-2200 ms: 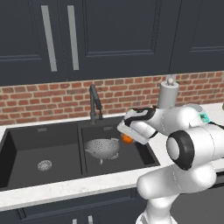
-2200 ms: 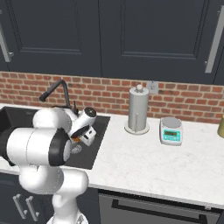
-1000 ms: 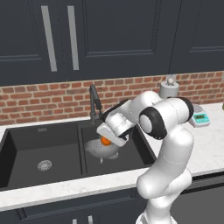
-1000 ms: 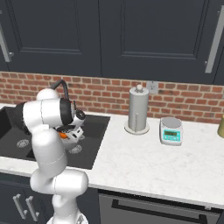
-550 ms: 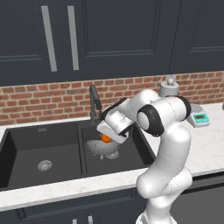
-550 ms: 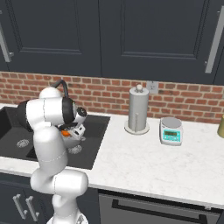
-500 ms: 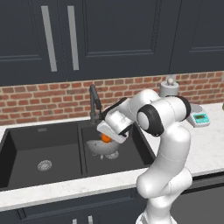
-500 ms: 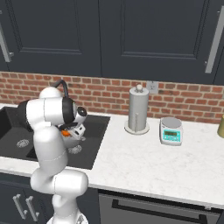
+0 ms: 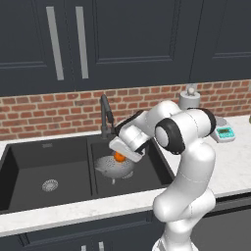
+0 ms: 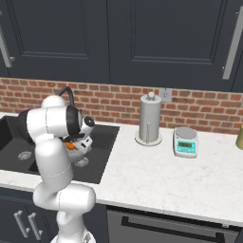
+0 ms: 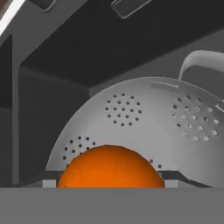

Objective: Put the colander in the sink, put the orange in the colander, and turn on the sink faucet and pour water over the colander.

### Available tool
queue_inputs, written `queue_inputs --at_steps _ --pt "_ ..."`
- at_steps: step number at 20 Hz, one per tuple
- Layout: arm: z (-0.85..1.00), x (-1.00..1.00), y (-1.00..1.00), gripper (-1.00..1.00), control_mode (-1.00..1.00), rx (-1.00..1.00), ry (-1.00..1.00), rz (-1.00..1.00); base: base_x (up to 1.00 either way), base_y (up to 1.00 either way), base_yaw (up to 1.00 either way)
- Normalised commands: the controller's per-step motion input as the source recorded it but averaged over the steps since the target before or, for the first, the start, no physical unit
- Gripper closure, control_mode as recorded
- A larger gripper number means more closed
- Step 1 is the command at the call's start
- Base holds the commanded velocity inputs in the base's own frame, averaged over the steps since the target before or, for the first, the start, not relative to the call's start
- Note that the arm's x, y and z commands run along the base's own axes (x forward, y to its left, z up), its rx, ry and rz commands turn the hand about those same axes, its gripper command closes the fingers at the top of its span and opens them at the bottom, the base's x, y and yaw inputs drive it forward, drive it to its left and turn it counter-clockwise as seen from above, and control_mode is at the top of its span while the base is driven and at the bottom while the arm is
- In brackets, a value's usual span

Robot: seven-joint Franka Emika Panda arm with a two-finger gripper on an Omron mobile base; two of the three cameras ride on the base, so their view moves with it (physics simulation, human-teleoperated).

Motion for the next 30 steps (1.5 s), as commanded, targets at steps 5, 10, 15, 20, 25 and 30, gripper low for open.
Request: queue_inputs --at_steps 5,10,15,20,25,30 --pt "-0.19 -0.39 -0.22 1.00 -1.00 0.01 0.00 0.07 0.00 0.00 0.00" --pt "-0.28 -0.12 -0.52 1.00 -1.00 0.02 0.00 0.08 0.00 0.00 0.00" --pt "-0.23 0.00 -0.64 1.00 -1.00 0.03 0.00 0.08 0.00 0.00 0.00" --pt "-0.14 0.00 -0.53 1.00 -1.00 0.02 0.00 0.08 0.00 0.00 0.00" --pt "-0.01 0.00 -0.09 1.00 -1.00 0.01 0.00 0.09 0.00 0.00 0.00" --pt "0.00 -0.01 0.14 1.00 -1.00 0.01 0.00 0.10 0.00 0.00 0.00"
